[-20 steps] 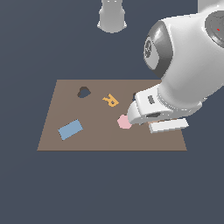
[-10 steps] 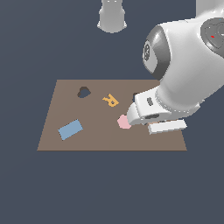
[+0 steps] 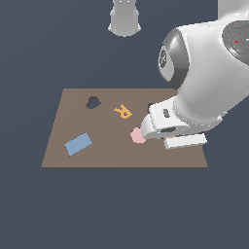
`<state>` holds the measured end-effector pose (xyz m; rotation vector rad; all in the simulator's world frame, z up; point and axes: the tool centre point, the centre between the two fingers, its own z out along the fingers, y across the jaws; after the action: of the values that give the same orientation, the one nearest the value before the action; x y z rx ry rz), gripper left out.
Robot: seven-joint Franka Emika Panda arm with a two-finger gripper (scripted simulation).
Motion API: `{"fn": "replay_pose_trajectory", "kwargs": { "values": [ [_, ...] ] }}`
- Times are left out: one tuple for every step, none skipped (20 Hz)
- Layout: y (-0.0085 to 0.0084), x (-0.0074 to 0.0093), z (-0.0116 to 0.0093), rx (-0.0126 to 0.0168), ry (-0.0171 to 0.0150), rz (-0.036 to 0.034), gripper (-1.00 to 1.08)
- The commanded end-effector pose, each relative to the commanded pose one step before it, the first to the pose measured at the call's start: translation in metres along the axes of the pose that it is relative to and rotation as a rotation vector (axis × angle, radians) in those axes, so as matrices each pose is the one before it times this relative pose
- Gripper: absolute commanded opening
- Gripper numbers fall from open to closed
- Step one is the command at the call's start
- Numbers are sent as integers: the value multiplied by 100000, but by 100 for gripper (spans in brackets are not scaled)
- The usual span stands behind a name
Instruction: Insert a designated object into the corresponding slot on a board.
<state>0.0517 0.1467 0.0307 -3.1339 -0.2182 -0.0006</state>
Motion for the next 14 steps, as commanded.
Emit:
{"fn": "replay_pose_trajectory", "kwargs": {
  "values": [
    [263,215,-7,-26,7,2037,-100],
    [134,132,-6,2,2,1238,-100],
    [154,152,-7,2,2,1429,-100],
    [176,173,-8,3,2,1620,-100],
    [196,193,-9,3,2,1811,-100],
    [217,213,-9,3,3,2001,-100],
    [238,233,-10,4,3,2192,-100],
    [260,253,-11,4,3,2384,-100],
    [281,274,-12,4,3,2574,-100],
    [302,294,-13,4,3,2765,-100],
    [324,314,-14,5,4,2956,-100],
    [345,334,-15,5,4,3146,-100],
    [367,354,-15,5,4,3336,-100],
    [389,374,-16,5,4,3526,-100]
  ]
}}
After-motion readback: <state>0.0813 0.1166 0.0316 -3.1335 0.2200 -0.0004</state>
